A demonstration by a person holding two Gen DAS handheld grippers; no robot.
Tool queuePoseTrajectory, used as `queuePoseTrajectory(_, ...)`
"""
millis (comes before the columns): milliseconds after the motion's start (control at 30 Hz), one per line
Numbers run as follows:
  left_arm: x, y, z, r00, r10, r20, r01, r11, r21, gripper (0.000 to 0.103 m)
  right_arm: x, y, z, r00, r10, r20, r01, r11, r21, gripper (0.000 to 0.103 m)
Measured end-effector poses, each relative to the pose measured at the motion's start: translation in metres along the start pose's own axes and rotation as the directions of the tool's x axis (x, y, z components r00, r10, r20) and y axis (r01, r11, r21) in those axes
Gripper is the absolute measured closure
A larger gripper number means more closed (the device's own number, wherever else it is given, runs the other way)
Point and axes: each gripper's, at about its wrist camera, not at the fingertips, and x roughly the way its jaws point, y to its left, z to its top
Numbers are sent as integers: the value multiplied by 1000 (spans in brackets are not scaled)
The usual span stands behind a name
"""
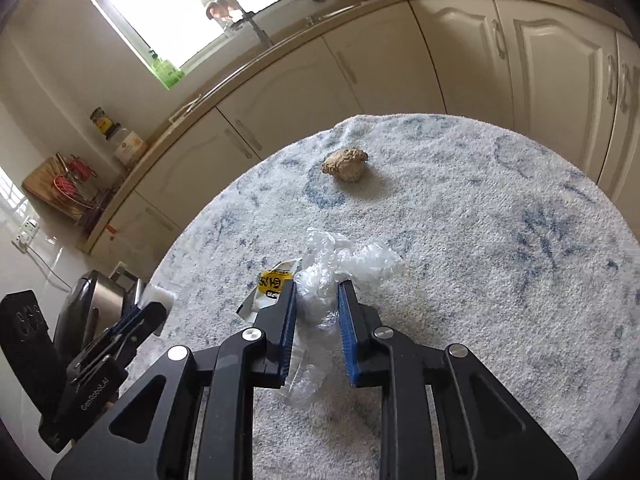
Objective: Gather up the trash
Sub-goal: 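Gather and lift the clear plastic bag with the right gripper while the left holds the container, then carry both items over the blue bin and open both grippers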
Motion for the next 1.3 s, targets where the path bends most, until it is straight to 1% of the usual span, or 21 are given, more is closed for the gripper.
queuePoseTrajectory(133, -8, -11, -1, 1000, -15, 4, 15, 1000, 10, 83, -24, -4, 1, 999, -3, 34, 3, 1000, 1, 83)
queuePoseTrajectory(267, -25, -28, -3, 999, -37, 15, 37, 999, 39, 83, -53, -10, -5, 998, -11, 62, 12, 1000, -11, 83)
queuePoseTrajectory(467, -54, -66, -5, 996, -87, 32, 84, 992, 92, 83, -112, -26, -13, 990, -22, 141, 24, 1000, -16, 83)
queuePoseTrajectory(600, -69, -104, -5, 991, -134, 30, 129, 982, 135, 83, -161, -41, -20, 976, -44, 214, 50, 999, -19, 83)
queuePoseTrajectory(700, -79, -140, -4, 983, -184, 24, 177, 968, 177, 83, -196, -57, -25, 961, -78, 267, 84, 996, -13, 83)
queuePoseTrajectory(800, -85, -178, -2, 971, -238, 12, 230, 950, 213, 83, -232, -80, -34, 943, -119, 311, 122, 993, 10, 83)
queuePoseTrajectory(900, -87, -217, -2, 956, -294, -7, 286, 926, 245, 83, -268, -111, -46, 919, -184, 349, 175, 983, 59, 83)
queuePoseTrajectory(1000, -82, -258, -2, 939, -343, -37, 339, 901, 271, 83, -296, -144, -56, 894, -256, 368, 229, 967, 116, 83)
queuePoseTrajectory(1067, -78, -287, -4, 927, -371, -59, 371, 881, 294, 83, -310, -166, -63, 875, -313, 370, 275, 949, 153, 83)
queuePoseTrajectory(1100, -76, -300, -5, 921, -383, -70, 386, 871, 304, 83, -315, -178, -67, 869, -331, 368, 286, 942, 174, 83)
queuePoseTrajectory(1233, -59, -354, -14, 897, -423, -129, 441, 837, 325, 83, -332, -221, -82, 851, -393, 348, 318, 913, 254, 83)
queuePoseTrajectory(1300, -47, -375, -17, 887, -433, -159, 461, 825, 325, 83, -336, -241, -90, 846, -413, 337, 323, 900, 291, 83)
